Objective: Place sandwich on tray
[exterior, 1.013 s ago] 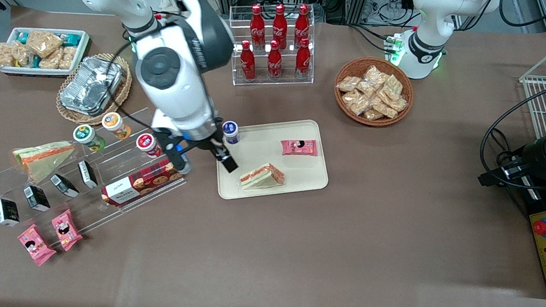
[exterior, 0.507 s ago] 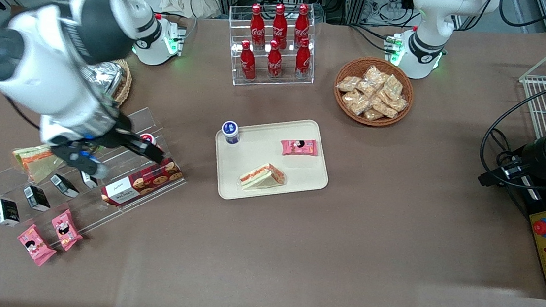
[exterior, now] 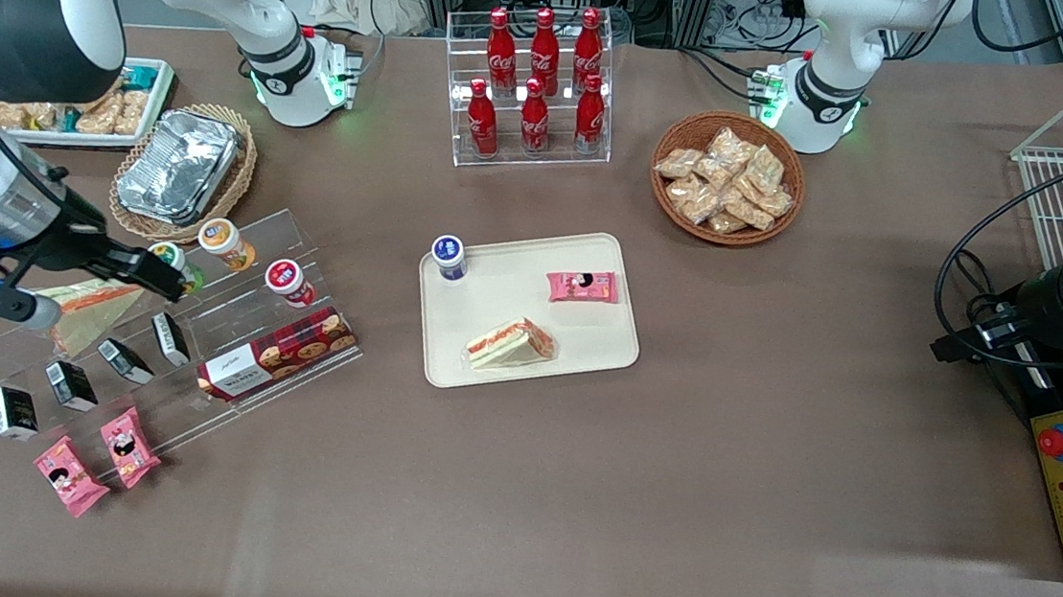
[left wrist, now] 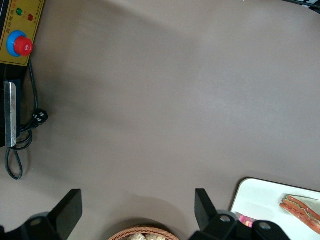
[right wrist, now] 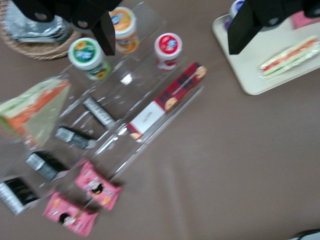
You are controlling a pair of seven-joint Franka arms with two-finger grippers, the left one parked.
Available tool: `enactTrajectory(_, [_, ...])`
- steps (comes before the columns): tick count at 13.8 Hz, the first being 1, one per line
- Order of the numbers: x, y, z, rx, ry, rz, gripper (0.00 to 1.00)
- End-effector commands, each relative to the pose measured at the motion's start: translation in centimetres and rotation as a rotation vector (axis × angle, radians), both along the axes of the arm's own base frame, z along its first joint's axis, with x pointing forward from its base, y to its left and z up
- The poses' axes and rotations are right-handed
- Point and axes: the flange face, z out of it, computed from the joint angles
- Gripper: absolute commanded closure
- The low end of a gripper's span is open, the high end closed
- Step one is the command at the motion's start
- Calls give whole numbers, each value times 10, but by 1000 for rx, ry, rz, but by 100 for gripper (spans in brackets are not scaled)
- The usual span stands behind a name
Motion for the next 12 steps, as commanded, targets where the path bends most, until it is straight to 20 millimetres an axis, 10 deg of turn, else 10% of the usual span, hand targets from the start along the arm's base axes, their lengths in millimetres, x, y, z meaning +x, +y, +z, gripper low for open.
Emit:
enactTrajectory(1, [-5, -22, 17, -60, -16, 17, 0])
enactTrajectory(6, [-10, -72, 26, -43, -27, 131, 0])
enactTrajectory(12, [-15, -81, 37, -35, -37, 135, 0])
